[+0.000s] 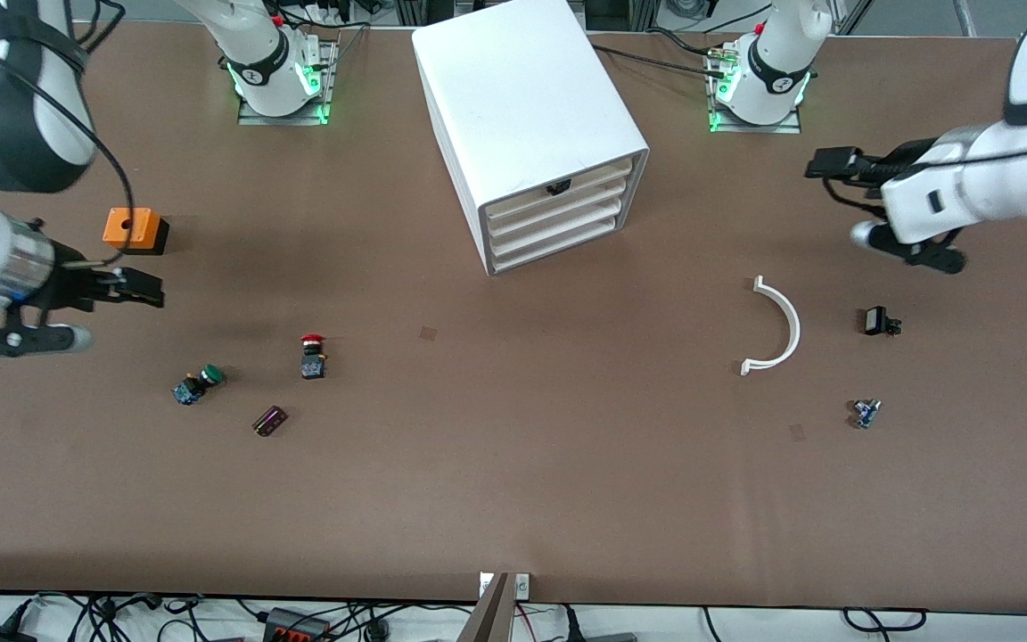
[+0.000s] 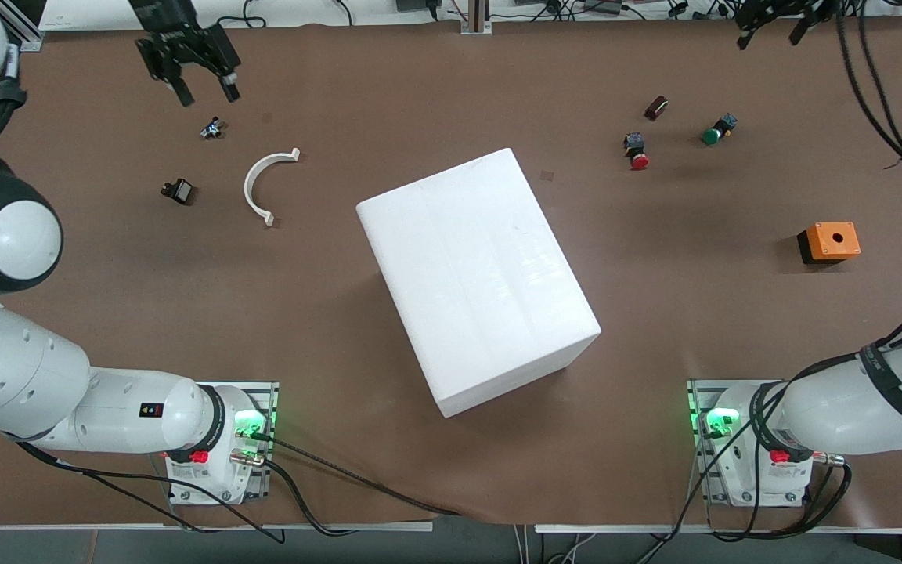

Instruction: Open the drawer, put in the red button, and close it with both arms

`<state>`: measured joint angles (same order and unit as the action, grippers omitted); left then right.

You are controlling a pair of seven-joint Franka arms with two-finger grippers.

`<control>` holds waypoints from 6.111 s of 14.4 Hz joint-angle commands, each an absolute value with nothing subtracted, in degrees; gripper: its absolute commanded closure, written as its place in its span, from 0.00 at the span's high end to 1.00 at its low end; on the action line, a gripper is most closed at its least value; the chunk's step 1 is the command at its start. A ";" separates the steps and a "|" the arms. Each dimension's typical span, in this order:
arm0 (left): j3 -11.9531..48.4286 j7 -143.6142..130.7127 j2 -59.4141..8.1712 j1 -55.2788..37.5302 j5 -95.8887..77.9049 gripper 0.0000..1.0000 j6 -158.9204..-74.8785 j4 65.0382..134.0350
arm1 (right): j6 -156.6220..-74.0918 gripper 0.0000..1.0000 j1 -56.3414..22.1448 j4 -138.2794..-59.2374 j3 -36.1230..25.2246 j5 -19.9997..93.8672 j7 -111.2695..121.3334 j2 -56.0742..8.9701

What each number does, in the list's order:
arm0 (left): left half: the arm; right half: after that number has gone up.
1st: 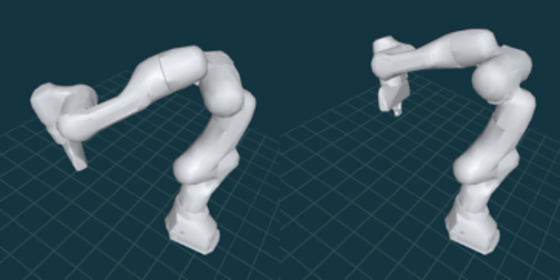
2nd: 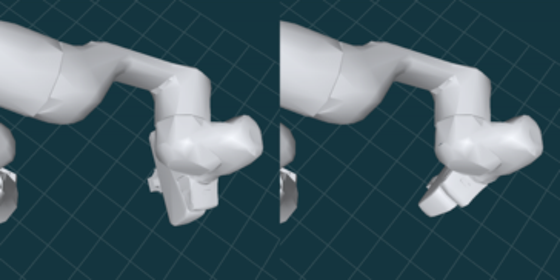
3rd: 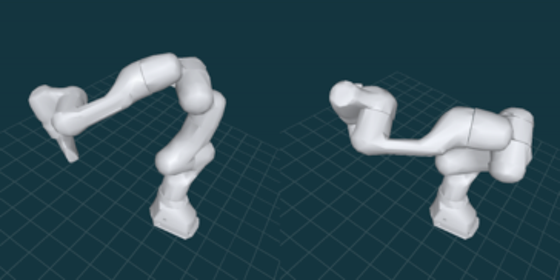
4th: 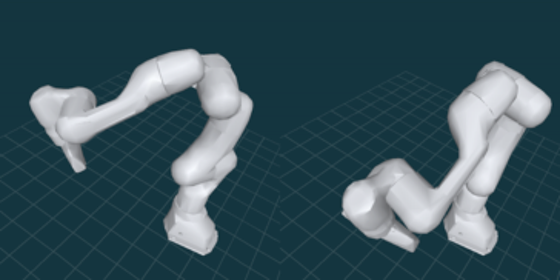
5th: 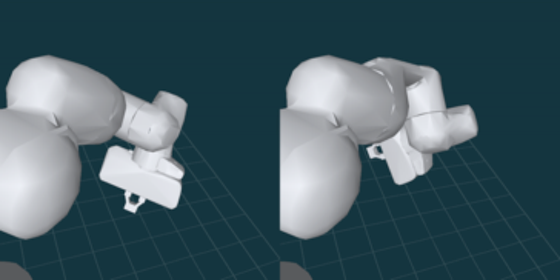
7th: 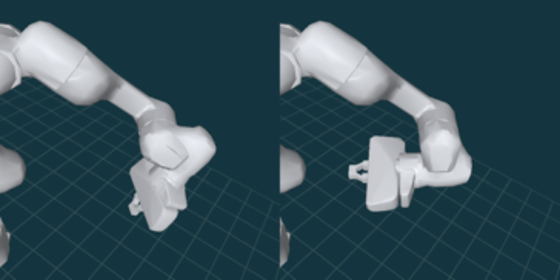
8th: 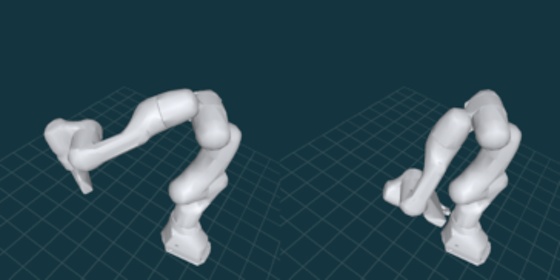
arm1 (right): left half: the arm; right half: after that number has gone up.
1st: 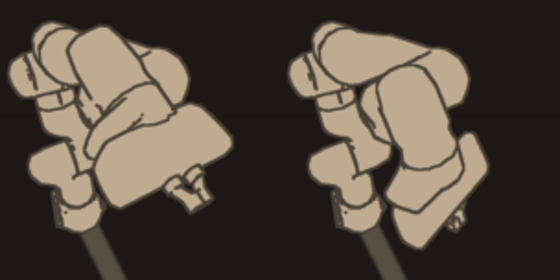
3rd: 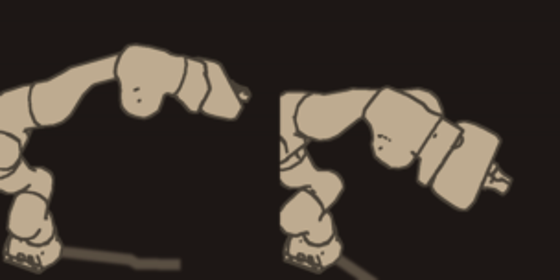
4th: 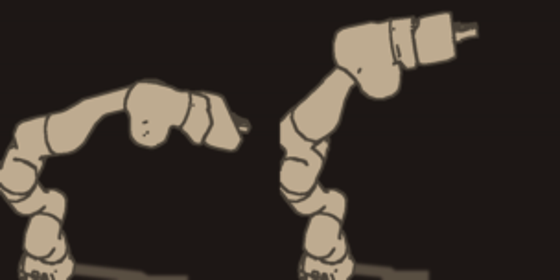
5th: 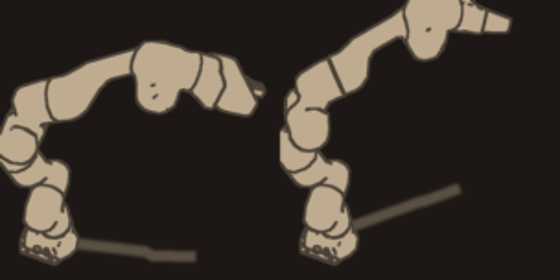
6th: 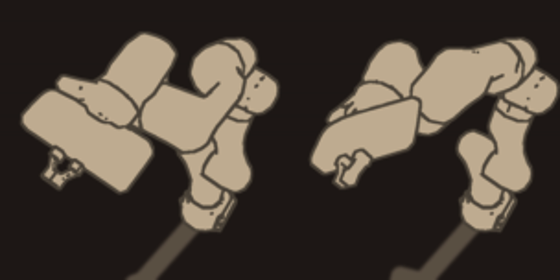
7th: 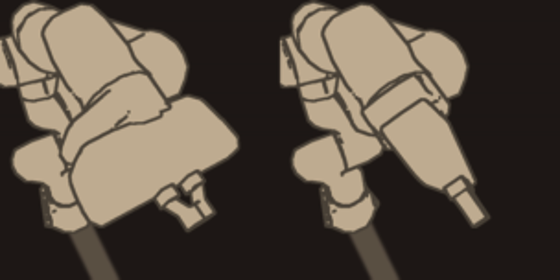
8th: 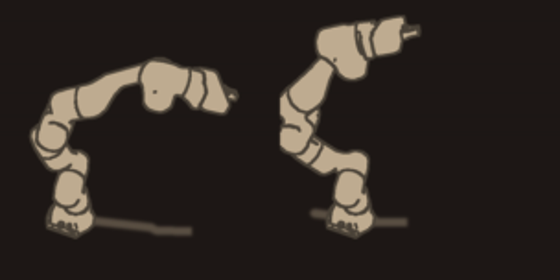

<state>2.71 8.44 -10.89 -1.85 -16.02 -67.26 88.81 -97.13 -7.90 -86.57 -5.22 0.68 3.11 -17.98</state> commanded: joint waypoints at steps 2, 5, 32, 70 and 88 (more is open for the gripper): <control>2.81 17.12 -17.65 -0.79 -30.72 1.00 -68.71 92.62 | -102.20 1.00 -11.06 -85.52 -3.17 1.32 4.04 -25.47; 3.07 24.14 -18.45 -2.02 -41.71 1.00 -79.94 100.78 | -107.82 1.00 -14.66 -85.52 -3.08 1.41 3.26 -31.19; 12.39 60.91 -28.30 -5.71 -69.43 0.37 -96.06 125.24 | -116.01 0.74 -16.79 -85.69 -3.60 2.02 -3.16 -45.61; 12.04 5.83 -32.44 6.07 -22.71 1.00 -78.92 79.01 | -106.96 0.00 -38.93 -61.52 9.76 2.20 -32.06 -42.01; 11.07 0.62 -35.51 1.23 0.00 1.00 -87.89 69.35 | -113.64 0.43 -45.26 -61.61 8.44 2.20 -38.41 -47.90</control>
